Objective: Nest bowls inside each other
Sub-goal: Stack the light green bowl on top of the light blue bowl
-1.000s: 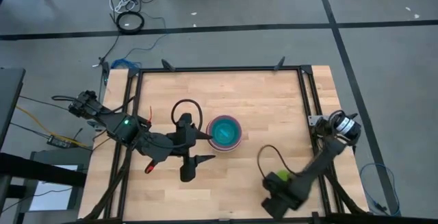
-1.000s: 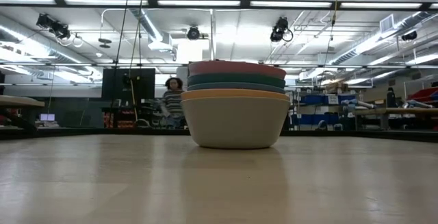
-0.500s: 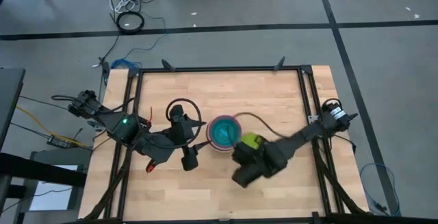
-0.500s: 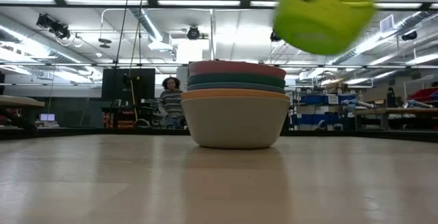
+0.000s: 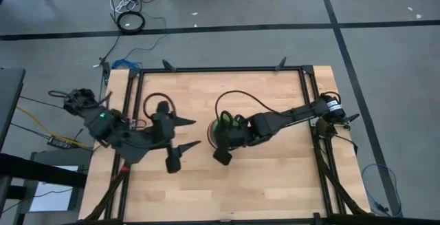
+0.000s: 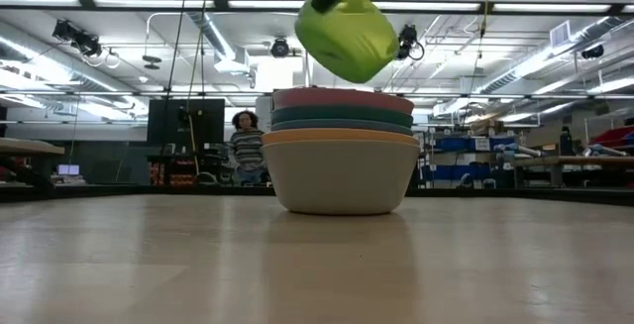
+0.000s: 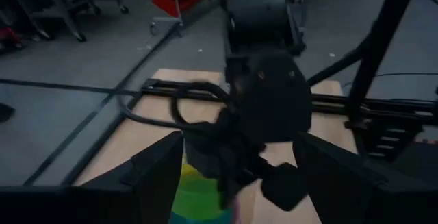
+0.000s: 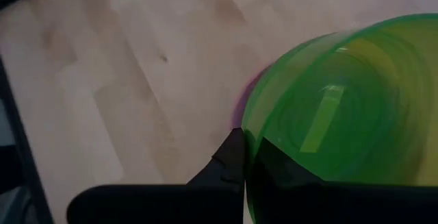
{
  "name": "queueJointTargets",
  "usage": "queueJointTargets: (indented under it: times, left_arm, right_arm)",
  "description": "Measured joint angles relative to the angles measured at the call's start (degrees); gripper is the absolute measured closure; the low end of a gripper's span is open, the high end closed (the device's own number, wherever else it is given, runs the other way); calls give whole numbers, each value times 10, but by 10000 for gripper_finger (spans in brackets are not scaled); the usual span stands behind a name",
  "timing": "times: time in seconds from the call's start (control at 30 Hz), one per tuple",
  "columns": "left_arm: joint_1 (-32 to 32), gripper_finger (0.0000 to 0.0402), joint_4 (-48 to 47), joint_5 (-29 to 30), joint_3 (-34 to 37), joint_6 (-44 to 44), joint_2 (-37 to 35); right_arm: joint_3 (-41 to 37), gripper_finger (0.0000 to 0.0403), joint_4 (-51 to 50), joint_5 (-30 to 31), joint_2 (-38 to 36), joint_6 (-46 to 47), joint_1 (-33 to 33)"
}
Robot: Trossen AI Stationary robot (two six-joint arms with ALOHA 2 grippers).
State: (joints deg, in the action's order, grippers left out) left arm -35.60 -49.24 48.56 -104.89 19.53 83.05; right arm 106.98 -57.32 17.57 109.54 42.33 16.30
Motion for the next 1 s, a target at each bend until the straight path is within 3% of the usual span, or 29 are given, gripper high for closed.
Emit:
queueJointTargets:
  times: [0.3,0.77,0.87,1.0]
  left_arm:
    - [-40,117,-26,62,-15,3,-30]
    - [-50,117,-30,70,-15,3,-32]
    - [-50,117,-31,66,-15,3,-31]
    - [-50,117,-32,62,-15,4,-31]
  right_arm:
    - [-82,403,70,-40,0,9,-25]
    - [-157,402,139,-111,0,9,-67]
    - [-158,387,172,-154,0,-4,-73]
    - [-158,341,182,-158,0,-4,-72]
